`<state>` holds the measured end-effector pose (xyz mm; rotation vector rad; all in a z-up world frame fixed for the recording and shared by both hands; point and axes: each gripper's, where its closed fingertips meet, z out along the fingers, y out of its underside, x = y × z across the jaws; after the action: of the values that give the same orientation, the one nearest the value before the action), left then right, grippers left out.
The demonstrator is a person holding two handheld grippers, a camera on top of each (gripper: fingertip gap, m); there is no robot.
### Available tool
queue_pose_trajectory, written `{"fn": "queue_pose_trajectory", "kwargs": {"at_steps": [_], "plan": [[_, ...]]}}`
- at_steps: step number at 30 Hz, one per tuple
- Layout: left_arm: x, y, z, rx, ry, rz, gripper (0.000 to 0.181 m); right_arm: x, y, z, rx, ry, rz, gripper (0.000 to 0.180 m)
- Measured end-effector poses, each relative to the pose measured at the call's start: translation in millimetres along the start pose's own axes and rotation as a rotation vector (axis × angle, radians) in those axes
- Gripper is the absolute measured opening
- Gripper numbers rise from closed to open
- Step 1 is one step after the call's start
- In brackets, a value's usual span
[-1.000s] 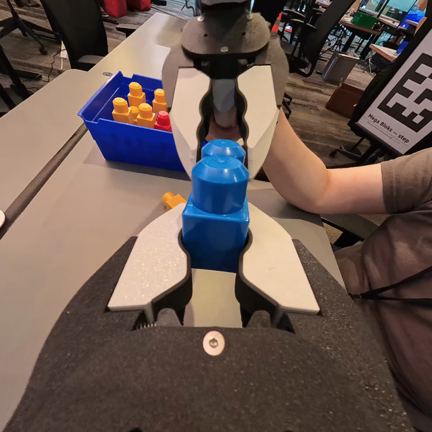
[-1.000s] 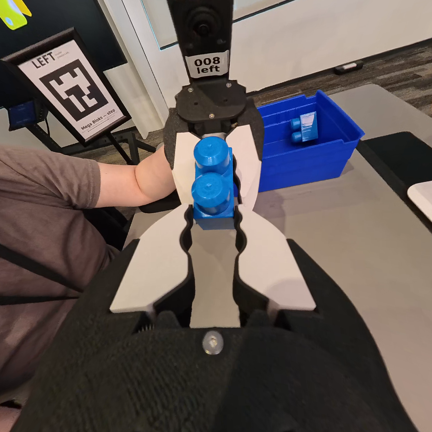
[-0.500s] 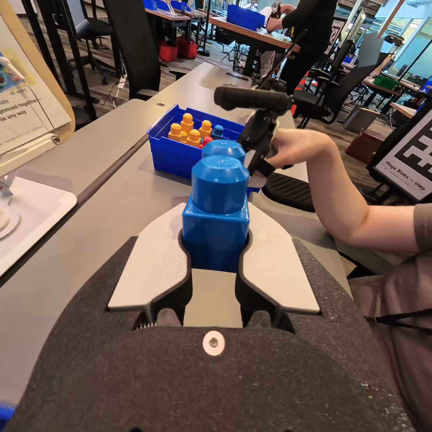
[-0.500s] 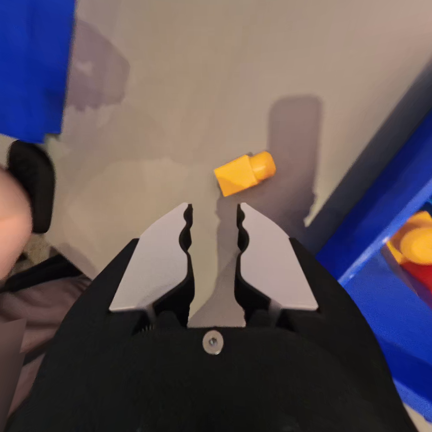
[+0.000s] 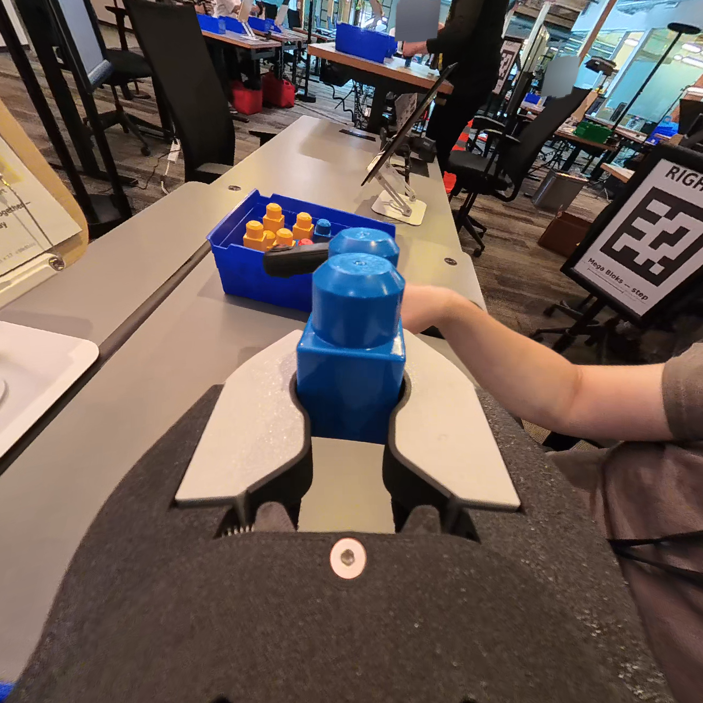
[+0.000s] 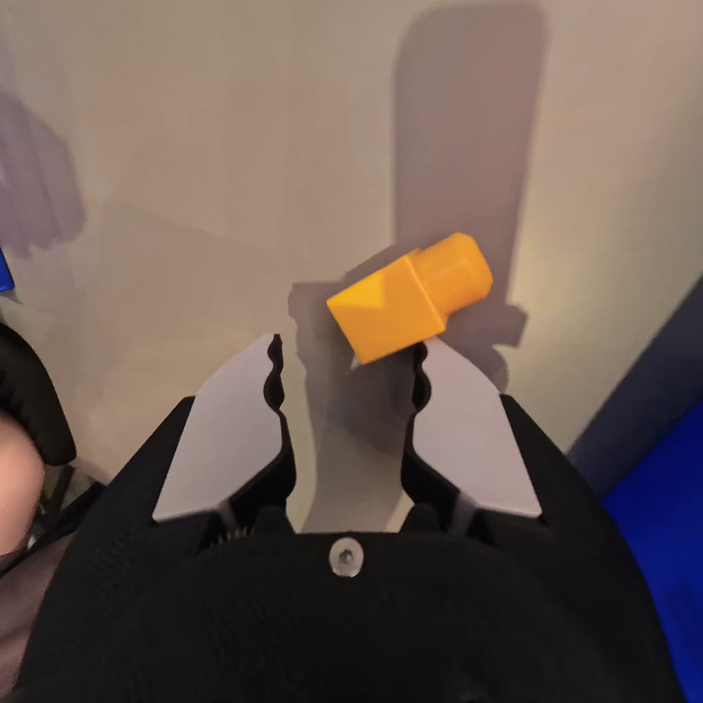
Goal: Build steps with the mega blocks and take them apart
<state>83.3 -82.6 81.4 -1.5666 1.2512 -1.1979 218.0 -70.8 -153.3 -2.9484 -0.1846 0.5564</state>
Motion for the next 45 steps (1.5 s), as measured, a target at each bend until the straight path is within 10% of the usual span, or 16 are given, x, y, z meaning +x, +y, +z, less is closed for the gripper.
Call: {"fn": "queue_pose_trajectory", "kwargs": {"at_steps": [24,45], "plan": [[6.6,-0.6,0.6,-0.014,0.038,0.003,0.042,-29.1,-103.1,13.8,0.049,0.097,-0.363,0.065],[-12.6,-12.1,-29.7,0.054,-0.058,0.013,0.041,4.8,-98.7,8.1,-0.111,0.350,-0.494,0.036]]}}
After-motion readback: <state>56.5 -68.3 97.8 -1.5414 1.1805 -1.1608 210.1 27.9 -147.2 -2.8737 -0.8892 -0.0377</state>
